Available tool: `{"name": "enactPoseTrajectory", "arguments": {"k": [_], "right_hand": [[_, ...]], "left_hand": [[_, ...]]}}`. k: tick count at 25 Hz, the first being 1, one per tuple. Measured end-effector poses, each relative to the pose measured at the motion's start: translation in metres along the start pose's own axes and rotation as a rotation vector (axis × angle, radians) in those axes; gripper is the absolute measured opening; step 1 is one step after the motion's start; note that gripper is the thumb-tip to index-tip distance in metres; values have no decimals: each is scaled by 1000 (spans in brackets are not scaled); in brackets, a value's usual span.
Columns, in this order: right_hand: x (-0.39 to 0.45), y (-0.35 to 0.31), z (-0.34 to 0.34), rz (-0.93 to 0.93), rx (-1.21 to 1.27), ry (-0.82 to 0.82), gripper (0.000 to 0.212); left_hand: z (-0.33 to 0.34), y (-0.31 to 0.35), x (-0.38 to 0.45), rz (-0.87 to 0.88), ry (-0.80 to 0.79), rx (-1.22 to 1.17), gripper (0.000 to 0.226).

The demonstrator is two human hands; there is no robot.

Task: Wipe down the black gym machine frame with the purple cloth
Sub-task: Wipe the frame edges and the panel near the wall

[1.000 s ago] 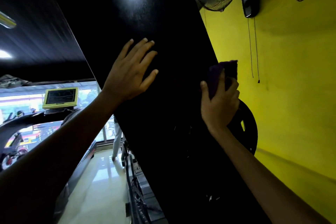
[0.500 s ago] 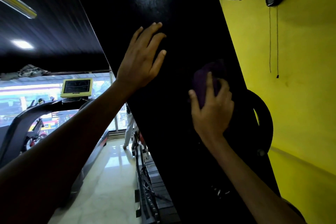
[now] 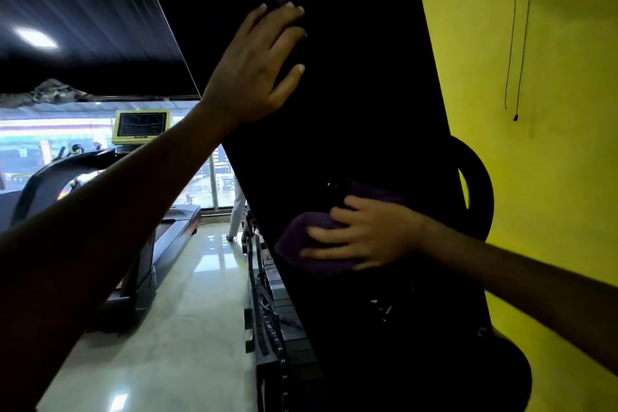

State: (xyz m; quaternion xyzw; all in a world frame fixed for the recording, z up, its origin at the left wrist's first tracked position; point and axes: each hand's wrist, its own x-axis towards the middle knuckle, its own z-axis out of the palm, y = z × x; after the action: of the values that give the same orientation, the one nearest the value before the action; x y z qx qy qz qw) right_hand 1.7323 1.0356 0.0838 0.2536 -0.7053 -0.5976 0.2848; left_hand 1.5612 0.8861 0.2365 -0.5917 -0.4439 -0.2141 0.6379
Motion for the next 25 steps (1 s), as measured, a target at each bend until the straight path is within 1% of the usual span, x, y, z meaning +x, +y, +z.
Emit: {"name": "enactPoseTrajectory", "arguments": {"k": [1, 2, 3, 6, 7, 8, 9, 10, 11, 12, 13, 15, 16, 17, 18, 19, 20, 21, 23, 25], "right_hand": [[-18, 13, 0, 25, -6, 11, 71], [-33, 26, 0, 129, -18, 37, 65], [-43, 35, -1, 311, -24, 62, 60], [-24, 28, -5, 1047, -26, 169, 57], [-5, 14, 0, 1213, -21, 191, 57], [17, -1, 3, 1299, -11, 191, 57], [36, -16, 5, 1296, 11, 183, 56], [50, -26, 5, 1227, 27, 185, 55], [57, -32, 4, 1098, 37, 184, 54], [53, -33, 2, 896, 44, 168, 56], [42, -30, 1, 648, 44, 141, 59], [7, -12, 0, 171, 82, 42, 65], [-12, 0, 0, 25, 88, 2, 64], [-30, 12, 0, -21, 78, -17, 62], [-45, 24, -1, 31, 65, -12, 59], [-58, 34, -1, 166, 50, 12, 56], [-67, 41, -2, 361, 21, 43, 56], [-70, 42, -2, 598, -8, 77, 57], [-64, 31, 0, 1108, -46, 164, 57], [-49, 7, 5, 1535, -54, 269, 56]], "left_hand": [[1, 1, 0, 23, -22, 26, 41], [1, 2, 0, 40, -35, 54, 42], [1, 2, 0, 52, -43, 79, 42], [0, 3, 2, 71, -63, 119, 43], [0, 7, 4, 49, -71, 102, 44], [3, 14, 6, 12, -61, 71, 45], [7, 24, 8, -17, -44, 29, 46], [13, 35, 10, -12, -36, -3, 46], [20, 45, 11, 20, -54, -19, 46], [25, 53, 10, 52, -90, -18, 47], [27, 56, 9, 66, -115, -14, 48], [26, 53, 8, 1, -85, -60, 46], [26, 51, 7, -23, -57, -86, 45], [26, 51, 7, -1, -46, -66, 44], [28, 53, 6, 64, -56, -10, 44], [31, 55, 5, 147, -71, 49, 44], [33, 57, 4, 203, -79, 89, 44], [35, 57, 4, 219, -79, 108, 44], [34, 56, 5, 179, -68, 103, 44], [33, 56, 5, 170, -58, 105, 44]]}}
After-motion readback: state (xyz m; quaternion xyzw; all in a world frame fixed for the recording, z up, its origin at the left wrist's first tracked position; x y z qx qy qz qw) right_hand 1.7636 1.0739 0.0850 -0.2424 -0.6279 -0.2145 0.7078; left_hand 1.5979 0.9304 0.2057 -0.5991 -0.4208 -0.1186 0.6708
